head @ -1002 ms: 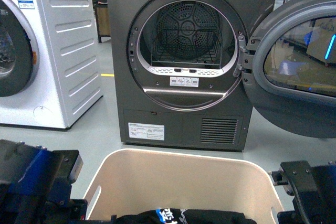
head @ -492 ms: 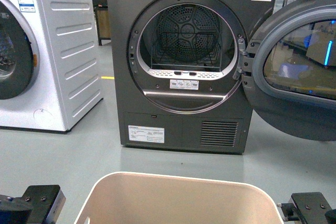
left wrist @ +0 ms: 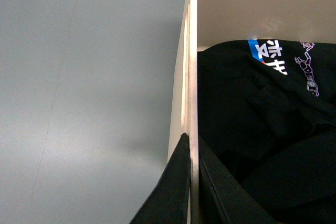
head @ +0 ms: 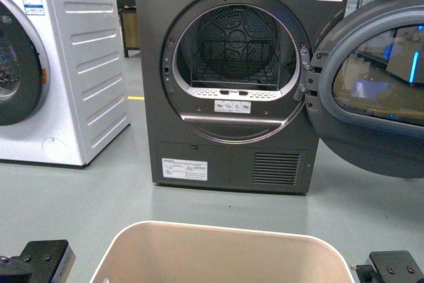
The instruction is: Move hamper under clothes hanger
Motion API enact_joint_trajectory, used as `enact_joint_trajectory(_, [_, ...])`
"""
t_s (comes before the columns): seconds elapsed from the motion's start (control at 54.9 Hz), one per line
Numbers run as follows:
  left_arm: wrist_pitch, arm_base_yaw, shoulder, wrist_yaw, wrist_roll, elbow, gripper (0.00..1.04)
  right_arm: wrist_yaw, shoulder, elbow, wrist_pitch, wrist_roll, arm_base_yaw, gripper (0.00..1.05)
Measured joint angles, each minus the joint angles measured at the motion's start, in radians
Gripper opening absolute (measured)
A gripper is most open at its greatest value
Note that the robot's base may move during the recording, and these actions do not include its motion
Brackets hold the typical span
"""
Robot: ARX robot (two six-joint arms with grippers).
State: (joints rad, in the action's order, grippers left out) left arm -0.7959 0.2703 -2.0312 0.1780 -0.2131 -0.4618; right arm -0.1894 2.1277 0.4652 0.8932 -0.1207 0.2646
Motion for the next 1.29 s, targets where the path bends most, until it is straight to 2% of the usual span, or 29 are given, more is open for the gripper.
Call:
enact_joint_trajectory(0.838, [-0.015, -0.013, 0.008, 0.025, 0.001, 0.021, 0.04, 0.016, 0.000, 0.004, 0.009, 0.000, 0.021, 0.03])
enact_joint_trajectory(1.293, [-0.016, -0.001, 0.012, 0.006, 0.002, 0.016, 0.04, -0.001, -0.001, -0.001, 0.011, 0.000, 0.005, 0.03])
